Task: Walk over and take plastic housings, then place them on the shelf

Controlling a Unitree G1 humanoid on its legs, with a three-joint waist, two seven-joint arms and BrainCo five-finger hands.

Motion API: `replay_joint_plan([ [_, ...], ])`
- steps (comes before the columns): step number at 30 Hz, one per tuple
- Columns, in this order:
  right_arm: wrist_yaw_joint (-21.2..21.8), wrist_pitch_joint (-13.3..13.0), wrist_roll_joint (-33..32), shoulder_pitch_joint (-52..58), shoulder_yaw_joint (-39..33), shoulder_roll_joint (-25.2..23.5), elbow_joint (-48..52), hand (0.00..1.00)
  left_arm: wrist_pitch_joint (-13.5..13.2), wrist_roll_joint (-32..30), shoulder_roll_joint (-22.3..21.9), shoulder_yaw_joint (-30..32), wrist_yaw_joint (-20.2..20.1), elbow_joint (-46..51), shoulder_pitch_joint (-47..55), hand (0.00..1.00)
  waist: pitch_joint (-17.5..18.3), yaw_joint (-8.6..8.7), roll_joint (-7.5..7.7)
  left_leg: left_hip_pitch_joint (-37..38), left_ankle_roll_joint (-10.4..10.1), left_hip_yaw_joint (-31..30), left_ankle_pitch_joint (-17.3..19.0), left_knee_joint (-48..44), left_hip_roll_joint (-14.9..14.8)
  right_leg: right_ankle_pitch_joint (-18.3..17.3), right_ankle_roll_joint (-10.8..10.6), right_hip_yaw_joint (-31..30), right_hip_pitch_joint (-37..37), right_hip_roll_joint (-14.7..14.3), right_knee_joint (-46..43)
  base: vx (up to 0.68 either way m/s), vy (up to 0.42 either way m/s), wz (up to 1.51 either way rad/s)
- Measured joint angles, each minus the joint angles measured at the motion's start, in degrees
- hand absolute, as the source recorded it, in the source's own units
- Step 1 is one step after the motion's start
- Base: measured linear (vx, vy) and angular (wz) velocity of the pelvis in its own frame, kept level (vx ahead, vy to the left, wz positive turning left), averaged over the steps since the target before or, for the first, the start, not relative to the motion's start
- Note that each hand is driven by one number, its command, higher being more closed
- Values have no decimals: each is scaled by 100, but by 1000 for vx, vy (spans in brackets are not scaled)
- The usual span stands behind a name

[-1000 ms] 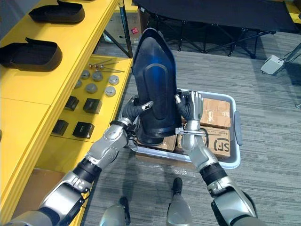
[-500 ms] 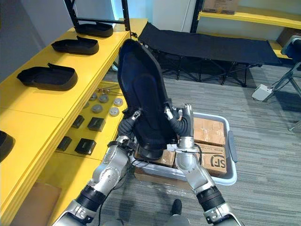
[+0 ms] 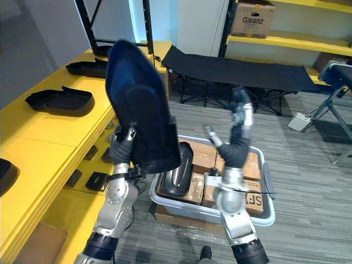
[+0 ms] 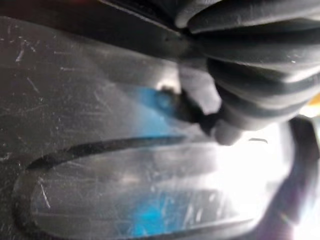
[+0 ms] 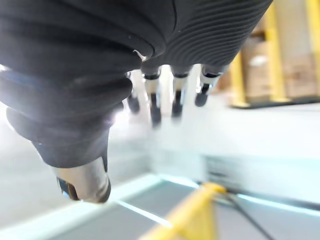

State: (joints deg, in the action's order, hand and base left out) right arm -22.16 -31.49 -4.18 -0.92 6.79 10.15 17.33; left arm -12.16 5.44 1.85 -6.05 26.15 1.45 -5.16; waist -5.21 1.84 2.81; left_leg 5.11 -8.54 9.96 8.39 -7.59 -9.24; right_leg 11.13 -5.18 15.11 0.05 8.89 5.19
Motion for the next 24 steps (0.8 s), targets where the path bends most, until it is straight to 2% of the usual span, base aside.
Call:
replay_joint_plan([
  [2, 610, 41, -664, 291, -325, 39, 65, 0, -15, -602, 40, 362, 298, 39, 87, 100, 12, 46, -23, -2, 16, 10, 10, 8, -6, -15, -8, -1, -12, -7, 1, -50, -6, -4],
  [5, 1209, 180, -1367, 811, -793, 47, 100, 0, -44, -1284, 57, 688, 670, 311, 272, 100, 81, 63, -132, -13, 14, 99, 11, 50, -9, -16, -9, -71, -92, -13, 1, -17, 4, -11],
  [8, 1428, 387, -1755, 1239, -1195, 4, 105, 0, -260, -1524, 68, 849, 752, 440, 523, 100, 153, 78, -261, -12, 6, 187, 12, 119, -8, -20, -9, -120, -147, -18, 1, 30, 20, -14],
  [10, 1595, 780, -1761, 1653, -1567, -93, -15, 0, -565, -1441, 58, 917, 661, 524, 778, 100, 192, 108, -327, -10, -32, 255, 5, 117, -21, -6, 5, -177, -212, -37, -1, 68, 29, -14],
  [12, 1599, 1218, -1755, 1838, -1668, -204, -460, 0, -856, -1056, -14, 922, 361, 712, 1064, 100, 189, 196, -321, -1, -46, 303, 26, 119, -26, 20, -31, -219, -224, -49, -4, 47, 29, -13],
  [13, 1598, 1330, -1754, 1891, -1682, -282, -716, 0, -936, -955, -12, 905, 227, 763, 1154, 100, 184, 209, -313, 2, -44, 318, 47, 112, -26, 22, -35, -234, -230, -51, -2, 22, 26, -9],
  [16, 1586, 1353, -1820, 2047, -1664, -551, -1090, 0, -1116, -560, -2, 854, -106, 795, 1220, 100, 170, 208, -291, 3, -34, 347, 68, 110, -17, 32, -48, -258, -244, -45, -3, 7, 19, -4],
  [21, 1578, 1274, -1985, 1523, -1651, -563, -1449, 0, -1235, -309, -2, 926, -240, 808, 1320, 100, 154, 142, -287, 99, -15, 407, 128, 46, -16, 42, -60, -328, -166, -46, -52, -2, 18, -5],
  [24, 1506, 1284, -1976, 1096, -1653, -550, -1844, 0, -1240, -301, -12, 951, -246, 1017, 1459, 100, -142, 9, -388, 41, 37, 240, 425, -482, -42, 26, -104, -234, 112, 1, -52, -71, 41, 13],
])
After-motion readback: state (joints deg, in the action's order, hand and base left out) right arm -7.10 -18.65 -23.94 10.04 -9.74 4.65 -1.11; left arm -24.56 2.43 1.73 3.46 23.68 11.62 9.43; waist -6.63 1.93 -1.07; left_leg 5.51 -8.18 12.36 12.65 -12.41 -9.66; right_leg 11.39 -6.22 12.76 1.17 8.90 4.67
